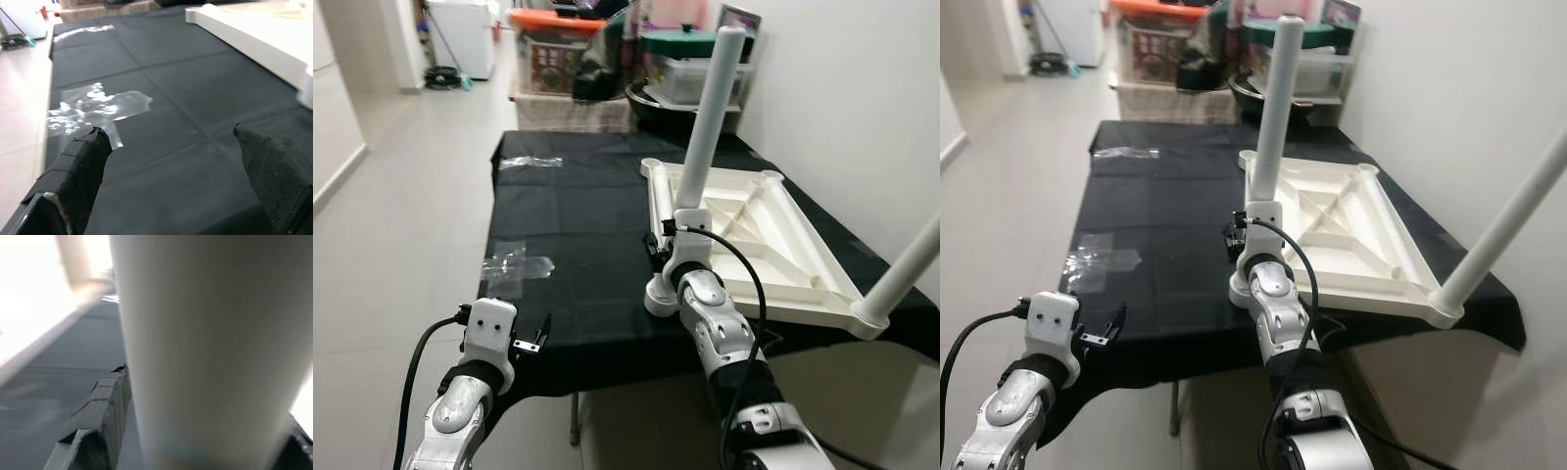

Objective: Building children table

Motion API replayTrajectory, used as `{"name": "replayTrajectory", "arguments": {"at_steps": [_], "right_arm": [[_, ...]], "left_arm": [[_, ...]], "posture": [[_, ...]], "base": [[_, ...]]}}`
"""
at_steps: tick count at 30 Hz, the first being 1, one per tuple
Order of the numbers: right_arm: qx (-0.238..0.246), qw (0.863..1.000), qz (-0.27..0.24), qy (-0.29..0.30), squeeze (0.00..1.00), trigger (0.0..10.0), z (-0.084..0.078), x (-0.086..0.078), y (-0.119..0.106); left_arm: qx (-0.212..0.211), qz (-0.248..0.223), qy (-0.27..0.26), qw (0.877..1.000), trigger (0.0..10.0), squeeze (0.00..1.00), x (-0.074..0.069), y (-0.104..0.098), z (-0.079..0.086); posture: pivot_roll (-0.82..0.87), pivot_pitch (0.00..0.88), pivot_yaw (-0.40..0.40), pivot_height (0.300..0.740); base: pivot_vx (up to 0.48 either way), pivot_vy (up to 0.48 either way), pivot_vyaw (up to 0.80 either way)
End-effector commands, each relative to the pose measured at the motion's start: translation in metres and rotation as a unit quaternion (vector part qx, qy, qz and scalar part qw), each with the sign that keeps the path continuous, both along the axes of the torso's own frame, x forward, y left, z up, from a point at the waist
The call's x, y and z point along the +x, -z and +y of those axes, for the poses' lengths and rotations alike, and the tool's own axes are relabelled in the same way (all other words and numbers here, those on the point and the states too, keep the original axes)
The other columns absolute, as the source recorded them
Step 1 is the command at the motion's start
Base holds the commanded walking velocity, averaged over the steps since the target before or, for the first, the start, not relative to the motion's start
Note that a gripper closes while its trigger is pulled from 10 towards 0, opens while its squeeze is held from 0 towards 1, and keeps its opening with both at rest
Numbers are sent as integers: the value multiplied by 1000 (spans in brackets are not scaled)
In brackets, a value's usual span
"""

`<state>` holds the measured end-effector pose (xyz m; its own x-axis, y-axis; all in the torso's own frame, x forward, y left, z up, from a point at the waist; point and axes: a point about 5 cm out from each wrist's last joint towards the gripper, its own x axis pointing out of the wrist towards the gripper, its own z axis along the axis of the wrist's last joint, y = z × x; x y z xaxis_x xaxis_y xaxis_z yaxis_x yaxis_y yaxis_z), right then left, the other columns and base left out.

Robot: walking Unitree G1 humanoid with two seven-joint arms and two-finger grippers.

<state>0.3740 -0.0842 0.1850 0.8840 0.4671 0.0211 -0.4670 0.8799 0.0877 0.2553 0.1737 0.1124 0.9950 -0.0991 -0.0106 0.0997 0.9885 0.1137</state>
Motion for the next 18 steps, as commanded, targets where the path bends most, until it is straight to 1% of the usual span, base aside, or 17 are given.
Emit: {"name": "replayTrajectory", "arguments": {"at_steps": [1, 2, 3, 5, 8, 9, 10, 11, 12, 13, 14, 15, 16, 17, 18], "right_arm": [[20, 978, -47, -203, 0, 10000, 31, -13, -15], [-3, 969, -45, -242, 0, 10000, 29, -15, -10], [-3, 969, -45, -242, 0, 10000, 29, -15, -10], [-36, 962, -32, -270, 0, 10000, 28, -14, -3], [-48, 958, -26, -283, 0, 10000, 29, -13, 1], [-59, 958, -15, -282, 0, 4039, 32, -12, 6], [-75, 959, -1, -272, 0, 0, 35, -10, 13], [-91, 964, 15, -248, 0, 0, 36, -7, 19], [-91, 964, 15, -248, 0, 0, 36, -7, 19], [-107, 971, 31, -212, 0, 0, 36, -4, 25], [-126, 982, 59, -129, 0, 0, 28, 4, 32], [-139, 985, 77, -71, 0, 0, 21, 8, 37], [-139, 985, 77, -71, 0, 0, 21, 8, 37], [-147, 985, 87, -38, 0, 0, 17, 11, 39], [-144, 981, 104, 79, 0, 0, -6, 17, 43]], "left_arm": [[3, 8, 4, 1000, 10000, 0, 1, 4, -2], [3, 8, 4, 1000, 10000, 0, 1, 5, -3], [3, 8, 4, 1000, 10000, 0, 1, 5, -3], [3, 6, 5, 1000, 10000, 0, 1, 4, -3], [3, 6, 3, 1000, 10000, 0, 2, 4, -2], [4, 5, 1, 1000, 10000, 0, 2, 4, -1], [5, 4, -1, 1000, 10000, 0, 2, 3, -1], [6, 4, -3, 1000, 10000, 0, 2, 3, 0], [6, 4, -3, 1000, 10000, 0, 2, 3, 0], [6, 3, -4, 1000, 10000, 0, 1, 3, 0], [6, 4, -6, 1000, 10000, 0, 0, 3, 1], [6, 5, -6, 1000, 10000, 0, 0, 4, 1], [6, 5, -6, 1000, 10000, 0, 0, 4, 1], [6, 5, -7, 1000, 10000, 0, 0, 4, 1], [6, 6, -7, 1000, 10000, 0, -1, 4, 0]], "posture": [[61, 0, -111, 740], [71, 0, -118, 740], [71, 0, -118, 740], [71, 0, -120, 740], [75, 0, -124, 740], [82, 0, -129, 740], [87, 0, -134, 740], [87, 0, -134, 740], [87, 0, -134, 740], [90, 0, -135, 740], [90, 0, -135, 740], [90, 0, -135, 740], [90, 0, -135, 740], [90, 0, -135, 740], [81, 0, -133, 740]], "base": [[0, 0, 0], [0, 0, 0], [0, 0, 0], [0, 0, 0], [0, 0, 0], [0, 0, 0], [0, 0, 0], [0, 0, 0], [0, 0, 0], [0, 0, 0], [0, 0, 0], [0, 0, 0], [0, 0, 0], [0, 0, 0], [0, 0, 0]]}}
